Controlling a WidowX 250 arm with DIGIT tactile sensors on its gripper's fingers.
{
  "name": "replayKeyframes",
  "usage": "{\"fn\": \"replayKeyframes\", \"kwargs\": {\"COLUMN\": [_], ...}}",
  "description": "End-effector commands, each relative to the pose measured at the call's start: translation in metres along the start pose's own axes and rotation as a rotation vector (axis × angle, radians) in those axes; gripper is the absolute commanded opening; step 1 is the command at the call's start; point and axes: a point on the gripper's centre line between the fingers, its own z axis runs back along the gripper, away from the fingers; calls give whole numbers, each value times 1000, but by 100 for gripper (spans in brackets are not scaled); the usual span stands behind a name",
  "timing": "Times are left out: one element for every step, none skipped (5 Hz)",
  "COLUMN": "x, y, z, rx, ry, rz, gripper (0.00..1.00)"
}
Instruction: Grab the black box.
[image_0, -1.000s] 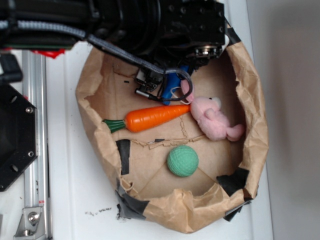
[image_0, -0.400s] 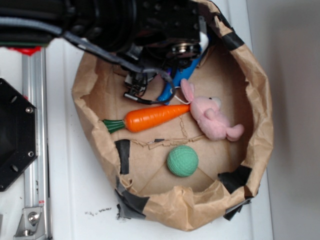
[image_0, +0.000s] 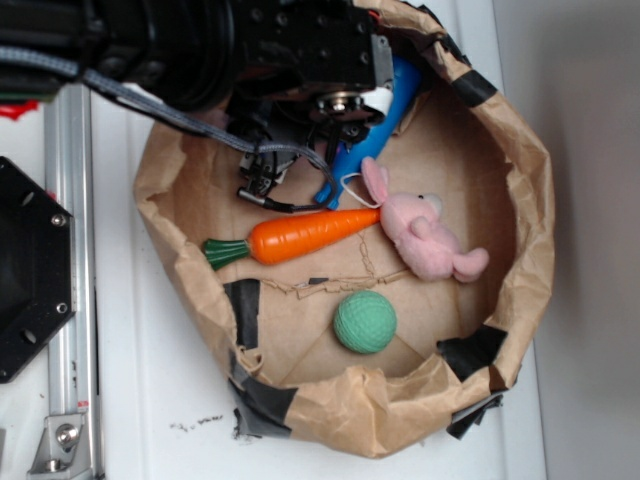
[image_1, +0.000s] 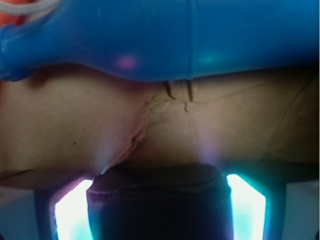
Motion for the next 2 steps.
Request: {"fn": "replayKeyframes", "kwargs": {"x": [6, 24], "y": [-8, -35], "z": [64, 124], "rx": [-15, -115], "ry": [-136, -252], "rz": [50, 96], "gripper": [0, 0]}}
